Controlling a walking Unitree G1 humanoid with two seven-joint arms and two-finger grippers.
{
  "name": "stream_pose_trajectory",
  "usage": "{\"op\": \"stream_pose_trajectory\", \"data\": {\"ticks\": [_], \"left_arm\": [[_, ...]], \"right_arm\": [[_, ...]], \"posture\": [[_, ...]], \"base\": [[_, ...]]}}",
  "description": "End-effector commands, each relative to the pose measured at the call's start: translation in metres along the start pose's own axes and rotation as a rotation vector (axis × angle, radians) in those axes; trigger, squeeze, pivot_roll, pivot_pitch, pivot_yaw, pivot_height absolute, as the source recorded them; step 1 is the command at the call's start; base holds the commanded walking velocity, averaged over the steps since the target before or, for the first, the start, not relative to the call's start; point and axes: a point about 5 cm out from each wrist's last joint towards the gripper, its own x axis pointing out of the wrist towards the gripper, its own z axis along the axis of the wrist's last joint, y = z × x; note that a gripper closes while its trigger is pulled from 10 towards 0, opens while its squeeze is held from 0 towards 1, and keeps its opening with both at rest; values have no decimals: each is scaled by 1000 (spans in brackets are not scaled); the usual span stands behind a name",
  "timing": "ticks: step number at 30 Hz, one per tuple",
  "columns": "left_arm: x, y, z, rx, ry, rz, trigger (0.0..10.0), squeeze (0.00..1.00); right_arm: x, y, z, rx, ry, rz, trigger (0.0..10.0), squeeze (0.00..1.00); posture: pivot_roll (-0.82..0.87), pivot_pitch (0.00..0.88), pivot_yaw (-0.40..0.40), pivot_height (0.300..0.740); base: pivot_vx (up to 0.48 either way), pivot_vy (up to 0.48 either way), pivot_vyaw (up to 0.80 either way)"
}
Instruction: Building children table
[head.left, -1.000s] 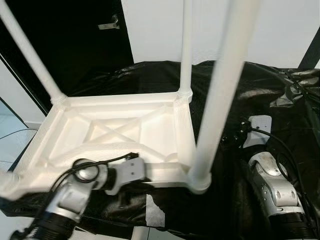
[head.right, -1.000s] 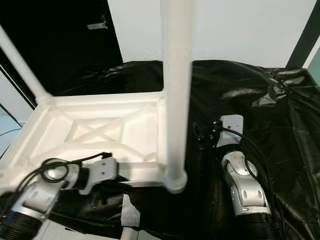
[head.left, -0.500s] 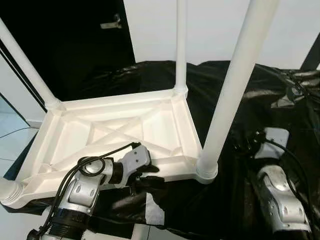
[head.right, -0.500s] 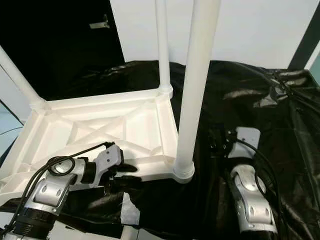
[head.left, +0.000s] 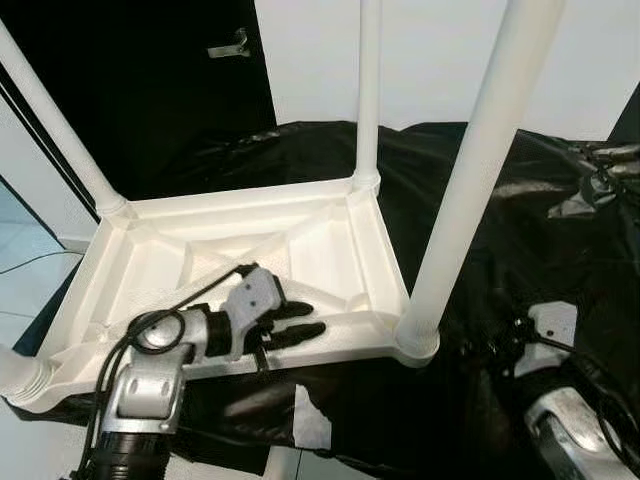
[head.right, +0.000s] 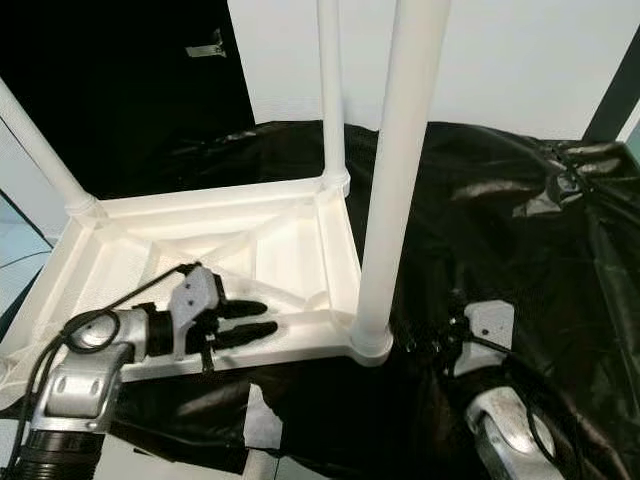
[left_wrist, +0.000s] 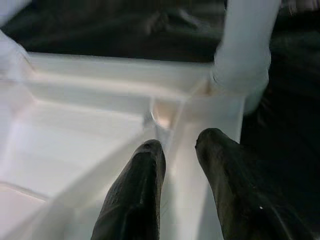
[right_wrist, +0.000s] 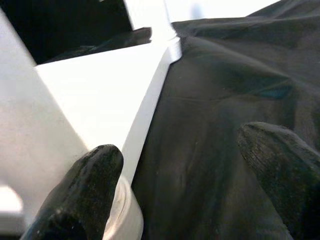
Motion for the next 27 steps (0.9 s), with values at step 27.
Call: {"op": "stream_pose_trajectory", "data": {"ticks": [27], "left_arm": [[26,6,-1,-205,-133,298,10000,0]], "right_arm": [[61,25,10,-18,-22,428,10000,0]], "posture": [[-51,0,49,740]], "base": [[0,0,0]]}}
